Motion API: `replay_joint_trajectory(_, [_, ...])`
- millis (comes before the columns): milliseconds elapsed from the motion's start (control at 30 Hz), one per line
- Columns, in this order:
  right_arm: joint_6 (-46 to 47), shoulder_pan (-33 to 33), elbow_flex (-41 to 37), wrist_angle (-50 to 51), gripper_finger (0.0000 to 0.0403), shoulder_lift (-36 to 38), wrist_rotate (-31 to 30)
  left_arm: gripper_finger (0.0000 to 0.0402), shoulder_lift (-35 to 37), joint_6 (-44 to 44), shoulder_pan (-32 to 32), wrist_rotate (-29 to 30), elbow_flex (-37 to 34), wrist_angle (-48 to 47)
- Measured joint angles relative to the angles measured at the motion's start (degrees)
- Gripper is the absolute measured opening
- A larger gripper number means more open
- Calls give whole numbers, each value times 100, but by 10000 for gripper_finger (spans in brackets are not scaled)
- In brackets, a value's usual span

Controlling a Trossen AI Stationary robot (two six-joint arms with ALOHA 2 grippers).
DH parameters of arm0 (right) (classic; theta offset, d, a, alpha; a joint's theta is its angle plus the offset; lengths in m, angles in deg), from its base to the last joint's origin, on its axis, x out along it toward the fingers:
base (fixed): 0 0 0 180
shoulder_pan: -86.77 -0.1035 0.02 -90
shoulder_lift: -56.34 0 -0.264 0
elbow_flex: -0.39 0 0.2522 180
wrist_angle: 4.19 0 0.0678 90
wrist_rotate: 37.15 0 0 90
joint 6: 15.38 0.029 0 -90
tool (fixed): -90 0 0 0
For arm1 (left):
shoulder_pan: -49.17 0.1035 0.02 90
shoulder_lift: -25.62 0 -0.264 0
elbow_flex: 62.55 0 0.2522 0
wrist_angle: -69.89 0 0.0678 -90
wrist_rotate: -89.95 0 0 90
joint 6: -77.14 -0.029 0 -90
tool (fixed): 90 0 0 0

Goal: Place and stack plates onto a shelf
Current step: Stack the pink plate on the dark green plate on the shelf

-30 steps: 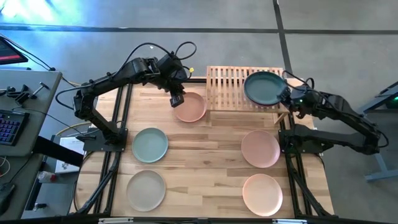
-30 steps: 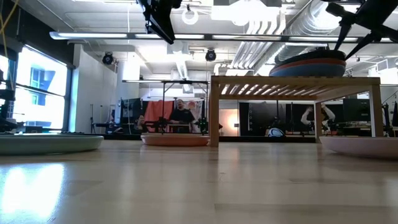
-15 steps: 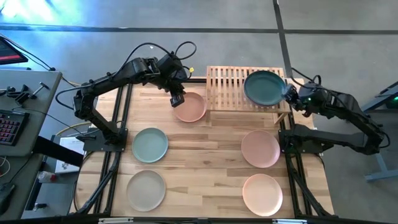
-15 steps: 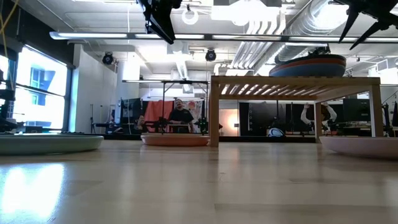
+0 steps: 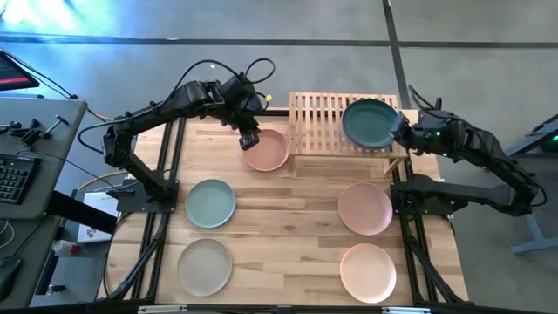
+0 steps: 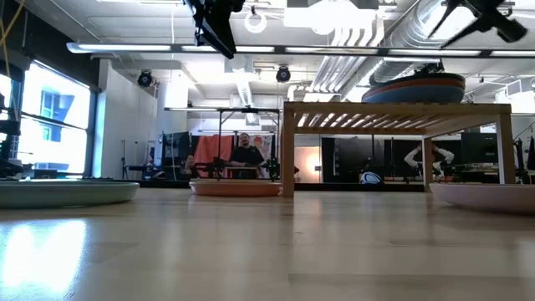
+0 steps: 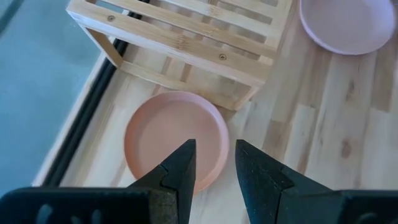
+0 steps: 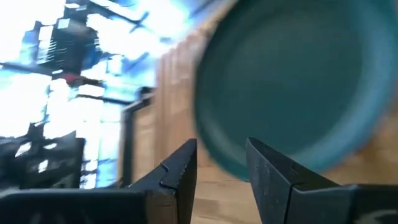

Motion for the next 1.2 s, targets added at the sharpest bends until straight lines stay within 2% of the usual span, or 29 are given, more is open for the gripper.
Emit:
replay_joint_trajectory(167, [-545, 0, 0, -917, 119, -74, 449, 102, 0, 225, -42, -272, 0, -24])
replay_joint_trajectory(400, [-540, -220, 0, -1556, 119, -414, 1206, 102, 0, 267, -311, -285, 0, -318])
replay_joint_trajectory(700, [-398, -1275, 0, -2397, 119, -1065, 1181, 102, 0, 267, -785, -280, 0, -387])
replay_joint_trajectory(900, [-399, -2149, 0, -3142, 119, -1468, 758, 102, 0, 274, -978, -278, 0, -793])
replay_joint_trajectory(1033, [-231, -2652, 0, -3168, 119, -1696, 423, 102, 0, 471, -1081, -270, 0, -868])
replay_joint_trajectory(1200, [-149, -3159, 0, -3177, 119, -1950, 335, 102, 0, 805, -1191, -237, 0, -866])
